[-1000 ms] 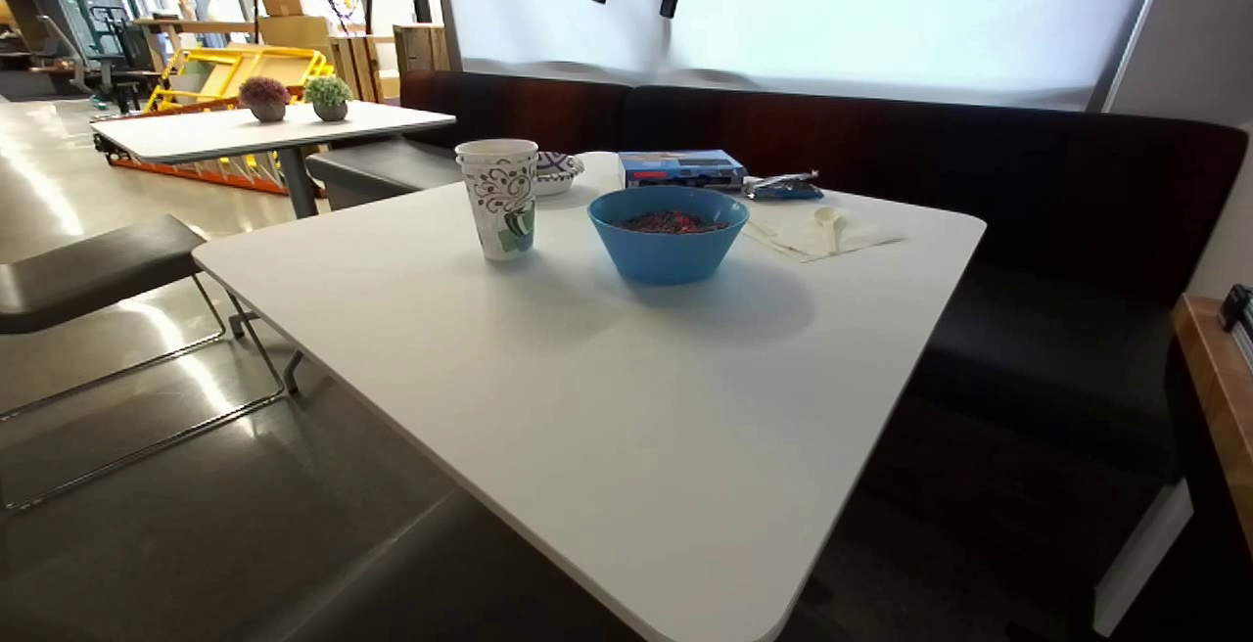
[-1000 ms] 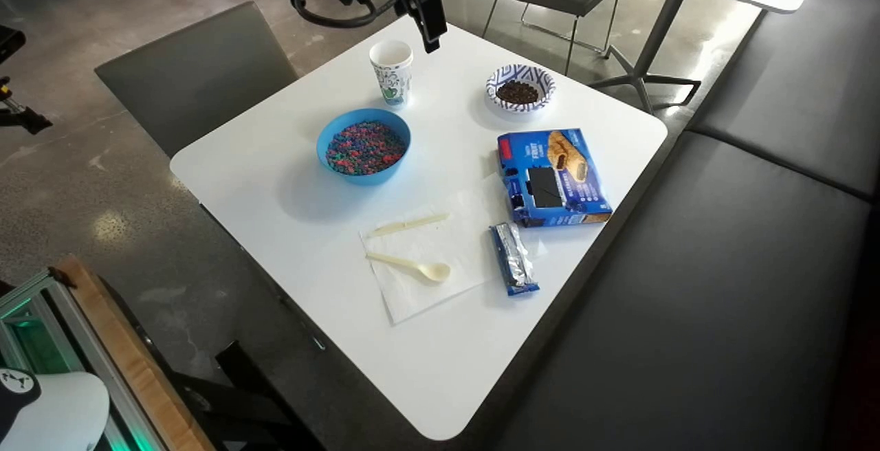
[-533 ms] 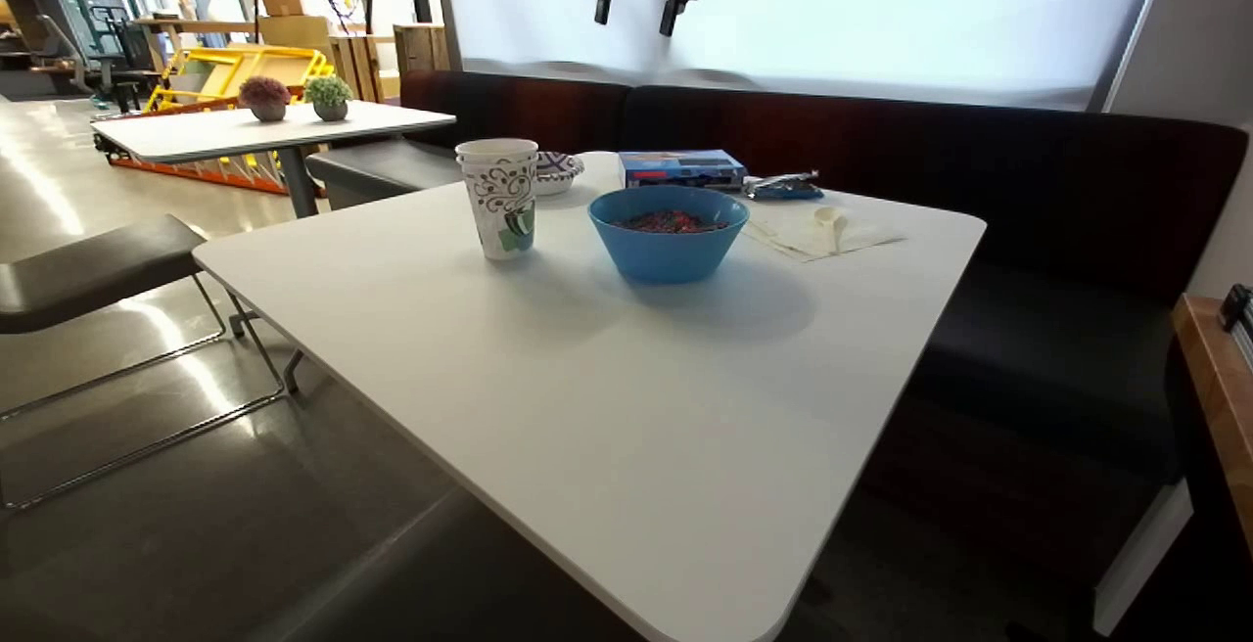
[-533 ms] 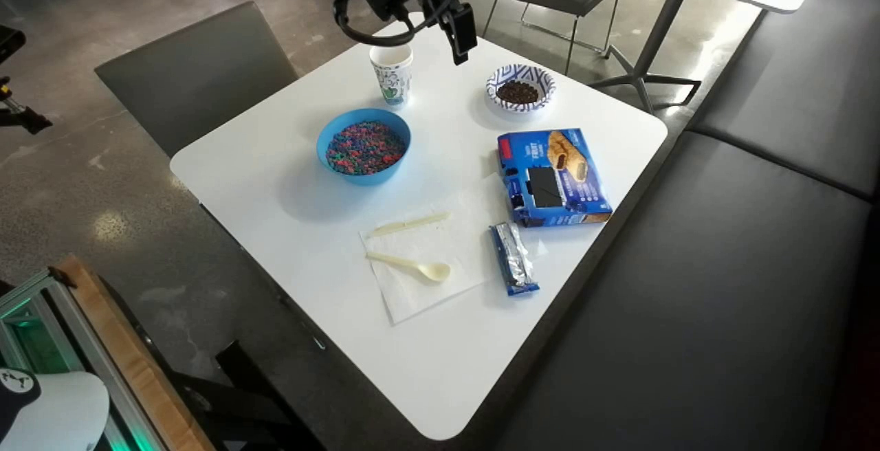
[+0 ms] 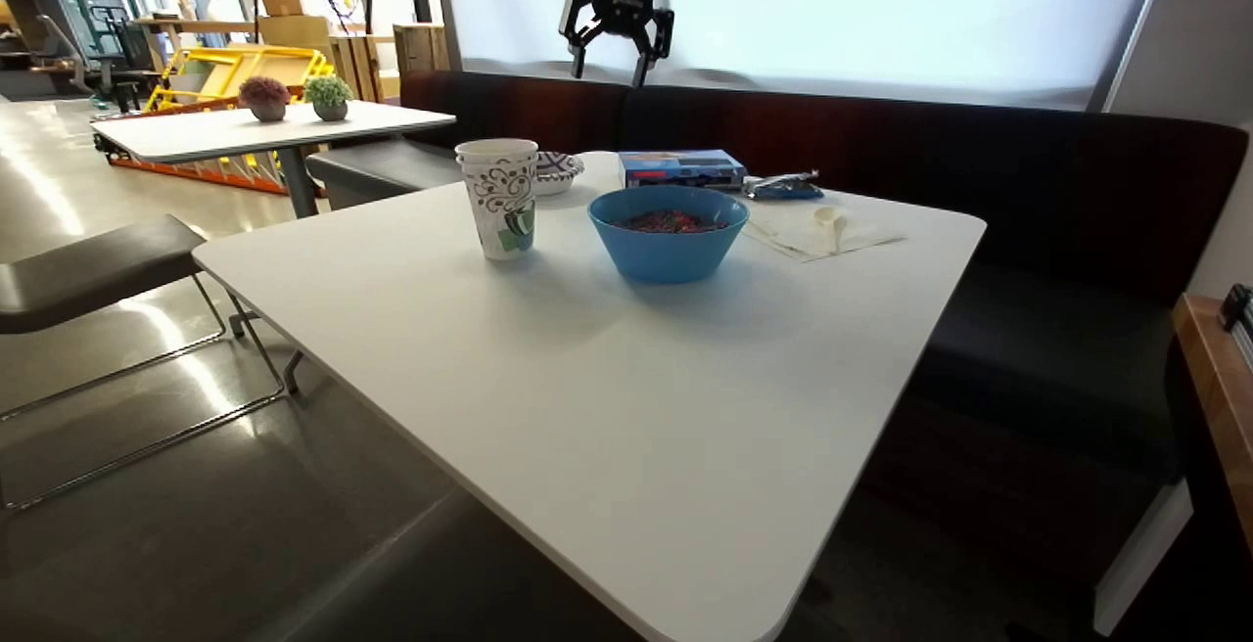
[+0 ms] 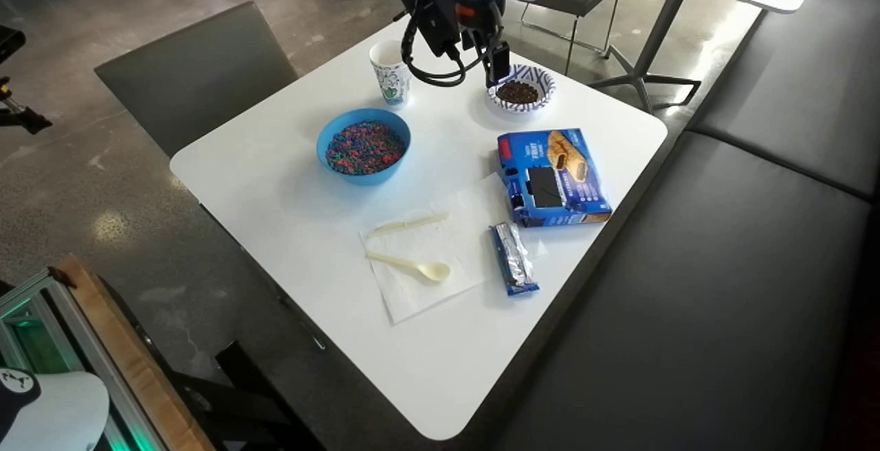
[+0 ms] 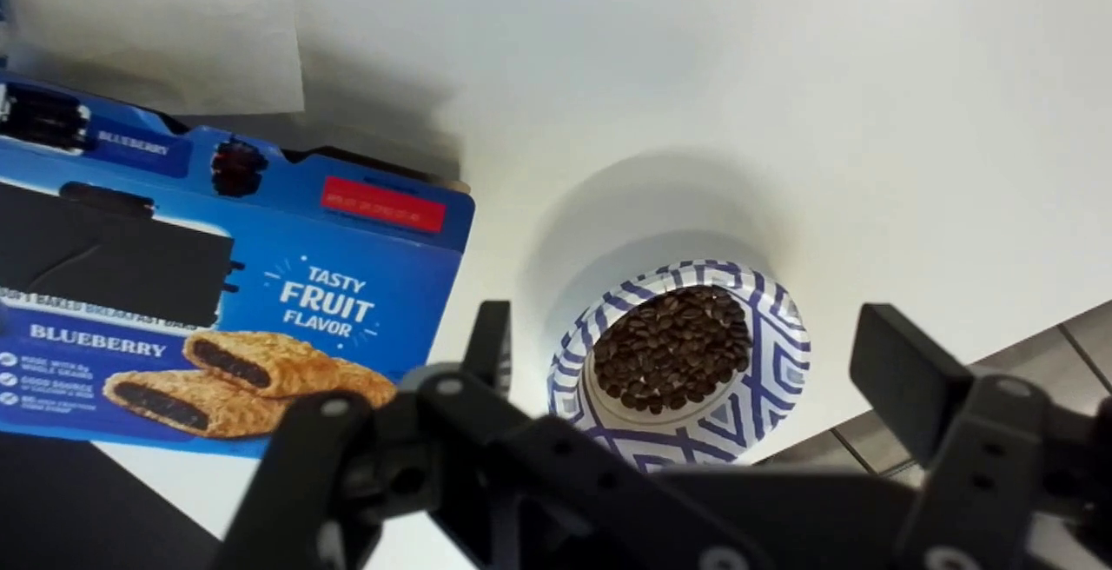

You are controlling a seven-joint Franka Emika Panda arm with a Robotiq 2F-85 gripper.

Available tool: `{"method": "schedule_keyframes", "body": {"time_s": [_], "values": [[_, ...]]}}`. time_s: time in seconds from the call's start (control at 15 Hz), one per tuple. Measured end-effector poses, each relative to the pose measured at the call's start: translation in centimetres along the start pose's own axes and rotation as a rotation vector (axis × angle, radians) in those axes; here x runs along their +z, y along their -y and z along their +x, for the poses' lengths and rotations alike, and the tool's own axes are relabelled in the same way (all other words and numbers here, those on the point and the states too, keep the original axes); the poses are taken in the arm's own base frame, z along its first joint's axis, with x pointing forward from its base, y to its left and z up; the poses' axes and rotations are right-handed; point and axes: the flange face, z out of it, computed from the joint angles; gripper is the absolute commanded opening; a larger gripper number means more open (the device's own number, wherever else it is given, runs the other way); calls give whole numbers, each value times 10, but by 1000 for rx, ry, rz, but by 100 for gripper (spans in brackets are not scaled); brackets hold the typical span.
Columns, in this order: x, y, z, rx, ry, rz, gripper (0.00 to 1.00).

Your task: Move the bowl to the left

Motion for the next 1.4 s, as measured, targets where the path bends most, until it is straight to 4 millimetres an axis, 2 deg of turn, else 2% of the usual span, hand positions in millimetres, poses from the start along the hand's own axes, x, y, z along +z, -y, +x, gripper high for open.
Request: {"method": "schedule_keyframes", "body": {"time_s": [0.27, 0.53, 1.0, 1.4], "values": [[36, -9, 18, 43, 39, 20, 100], [61, -19, 35, 101, 51, 52, 100], [98, -30, 53, 236, 77, 88, 100], [121, -33, 61, 355, 69, 126, 100]]}}
